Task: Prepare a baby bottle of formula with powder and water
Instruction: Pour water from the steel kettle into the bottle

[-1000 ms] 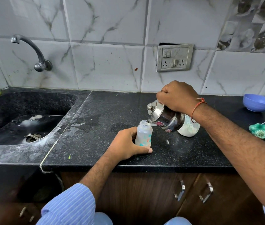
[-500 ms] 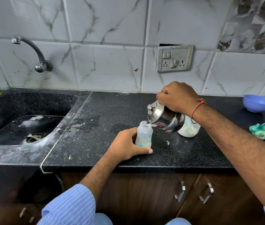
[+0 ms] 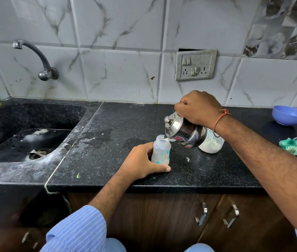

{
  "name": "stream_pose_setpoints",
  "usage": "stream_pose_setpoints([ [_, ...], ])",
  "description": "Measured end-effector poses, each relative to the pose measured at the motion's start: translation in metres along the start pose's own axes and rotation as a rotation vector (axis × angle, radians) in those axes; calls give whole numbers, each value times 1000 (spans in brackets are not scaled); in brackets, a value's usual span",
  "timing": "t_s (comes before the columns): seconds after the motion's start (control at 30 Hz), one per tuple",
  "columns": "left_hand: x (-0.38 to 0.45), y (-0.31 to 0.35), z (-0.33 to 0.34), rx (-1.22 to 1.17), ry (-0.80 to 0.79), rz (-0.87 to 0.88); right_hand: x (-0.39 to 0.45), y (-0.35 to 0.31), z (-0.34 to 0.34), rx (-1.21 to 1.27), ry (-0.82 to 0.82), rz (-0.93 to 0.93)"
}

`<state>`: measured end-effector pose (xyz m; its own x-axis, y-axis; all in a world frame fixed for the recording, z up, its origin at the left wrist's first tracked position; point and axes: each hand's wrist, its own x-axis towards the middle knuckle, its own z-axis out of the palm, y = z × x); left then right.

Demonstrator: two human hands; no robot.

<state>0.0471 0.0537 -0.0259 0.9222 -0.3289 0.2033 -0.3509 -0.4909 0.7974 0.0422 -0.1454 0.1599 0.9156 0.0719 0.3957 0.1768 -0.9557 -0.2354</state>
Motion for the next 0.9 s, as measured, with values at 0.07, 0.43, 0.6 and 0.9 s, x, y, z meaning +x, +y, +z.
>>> stream_pose_setpoints([
  [0.07,0,0,0,-3,0,4,1,0,0,-2,0,0],
  [0.43,0,-1,0,-3,-5,4,3,0,1,-10,-2,-8],
  [0.6,0,0,0,-11,-7,4,4,0,1,-16,-6,-11],
  [0.9,-1,1,-1,-6,-2,1,6,0,0,-28,-18,-20],
])
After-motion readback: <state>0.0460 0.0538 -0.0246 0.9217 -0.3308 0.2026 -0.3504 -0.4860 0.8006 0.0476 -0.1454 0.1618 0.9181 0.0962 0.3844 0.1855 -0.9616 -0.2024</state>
